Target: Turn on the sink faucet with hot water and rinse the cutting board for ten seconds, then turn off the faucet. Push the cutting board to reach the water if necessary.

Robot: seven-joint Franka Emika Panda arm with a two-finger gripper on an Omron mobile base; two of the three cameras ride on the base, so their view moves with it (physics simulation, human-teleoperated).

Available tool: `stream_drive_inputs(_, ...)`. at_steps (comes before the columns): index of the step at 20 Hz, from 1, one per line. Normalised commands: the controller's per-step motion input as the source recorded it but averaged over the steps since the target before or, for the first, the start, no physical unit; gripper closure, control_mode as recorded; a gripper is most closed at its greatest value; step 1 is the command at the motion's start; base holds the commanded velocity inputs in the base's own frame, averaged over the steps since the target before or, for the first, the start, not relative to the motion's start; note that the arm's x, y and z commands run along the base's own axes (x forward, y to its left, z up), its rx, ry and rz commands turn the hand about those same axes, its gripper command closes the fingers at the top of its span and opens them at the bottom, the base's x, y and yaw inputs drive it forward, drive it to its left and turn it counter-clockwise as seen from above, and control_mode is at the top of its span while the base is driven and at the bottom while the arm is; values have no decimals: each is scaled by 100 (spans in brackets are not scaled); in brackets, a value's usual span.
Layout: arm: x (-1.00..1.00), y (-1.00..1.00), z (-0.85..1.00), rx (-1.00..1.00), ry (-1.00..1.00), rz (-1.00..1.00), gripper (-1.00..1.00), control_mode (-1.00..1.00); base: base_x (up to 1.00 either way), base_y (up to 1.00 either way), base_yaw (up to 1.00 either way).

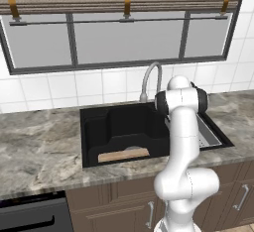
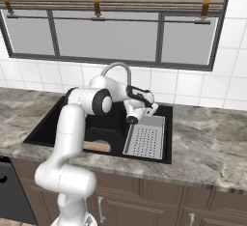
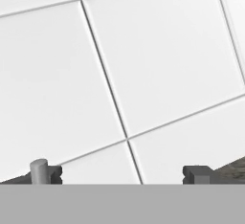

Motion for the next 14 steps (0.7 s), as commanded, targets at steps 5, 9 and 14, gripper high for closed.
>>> stream_drive_inputs(5,0,0,0,0,0,0,-100,-100,0,0,0)
stream_drive_inputs(9,0,-8,0,0,0,0,-100,-100,0,0,0)
stream_drive_inputs(14,-1,-73,0,3,0,0,-100,-100,0,0,0)
